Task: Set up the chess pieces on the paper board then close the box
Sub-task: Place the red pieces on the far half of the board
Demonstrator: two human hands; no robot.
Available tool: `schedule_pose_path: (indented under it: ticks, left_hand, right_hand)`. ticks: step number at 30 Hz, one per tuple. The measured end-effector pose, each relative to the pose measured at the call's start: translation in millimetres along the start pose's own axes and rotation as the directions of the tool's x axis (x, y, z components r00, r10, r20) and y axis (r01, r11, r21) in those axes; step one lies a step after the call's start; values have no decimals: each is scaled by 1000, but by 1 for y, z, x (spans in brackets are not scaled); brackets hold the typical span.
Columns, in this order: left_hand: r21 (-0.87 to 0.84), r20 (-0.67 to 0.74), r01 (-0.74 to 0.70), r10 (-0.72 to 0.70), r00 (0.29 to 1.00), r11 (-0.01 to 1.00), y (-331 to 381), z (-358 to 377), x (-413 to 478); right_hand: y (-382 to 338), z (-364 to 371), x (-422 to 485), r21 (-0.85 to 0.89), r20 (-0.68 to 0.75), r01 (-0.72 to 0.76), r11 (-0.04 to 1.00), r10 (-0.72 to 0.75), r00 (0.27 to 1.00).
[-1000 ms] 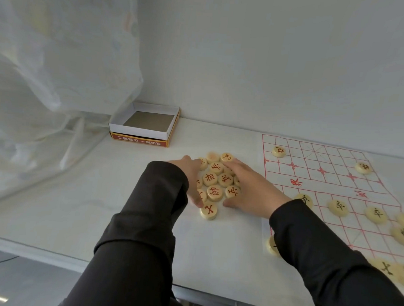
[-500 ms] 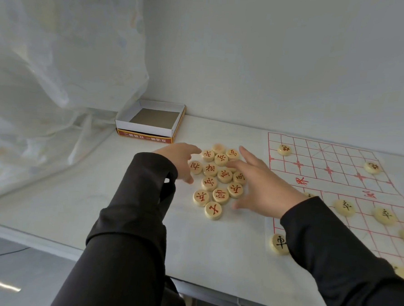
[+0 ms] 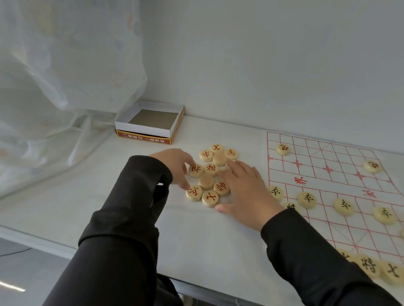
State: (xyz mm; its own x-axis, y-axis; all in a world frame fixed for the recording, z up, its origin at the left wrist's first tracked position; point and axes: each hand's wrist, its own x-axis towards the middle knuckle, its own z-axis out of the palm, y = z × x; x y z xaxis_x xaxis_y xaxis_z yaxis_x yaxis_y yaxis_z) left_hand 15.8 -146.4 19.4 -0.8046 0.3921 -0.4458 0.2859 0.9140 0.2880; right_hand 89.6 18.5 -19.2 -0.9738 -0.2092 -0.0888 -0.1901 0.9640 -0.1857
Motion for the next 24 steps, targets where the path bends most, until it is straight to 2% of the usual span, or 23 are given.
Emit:
schedule_pose_path:
  ticks: [6, 13, 16, 20, 24]
  left_hand:
    - [3, 71, 15, -15, 997, 1000, 8, 13, -1]
    - [19, 16, -23, 22, 1000, 1000, 19, 16, 2]
    - [13, -69, -42, 43, 997, 999, 22, 12, 1]
    - [-22, -242, -79, 71, 968, 997, 28, 9, 5]
    - [-69, -382, -63, 32, 923, 996, 39, 13, 10]
  right_hand:
    - [10, -12, -1, 8, -70, -35, 999, 35, 997]
    - [24, -18, -3, -29, -30, -100, 995, 99, 995]
    - [27, -18, -4, -2, -17, -55, 998, 55, 998]
    - [29, -17, -3, 58, 50, -67, 996, 64, 997]
    - [32, -20, -2, 81, 65, -85, 993, 80, 995]
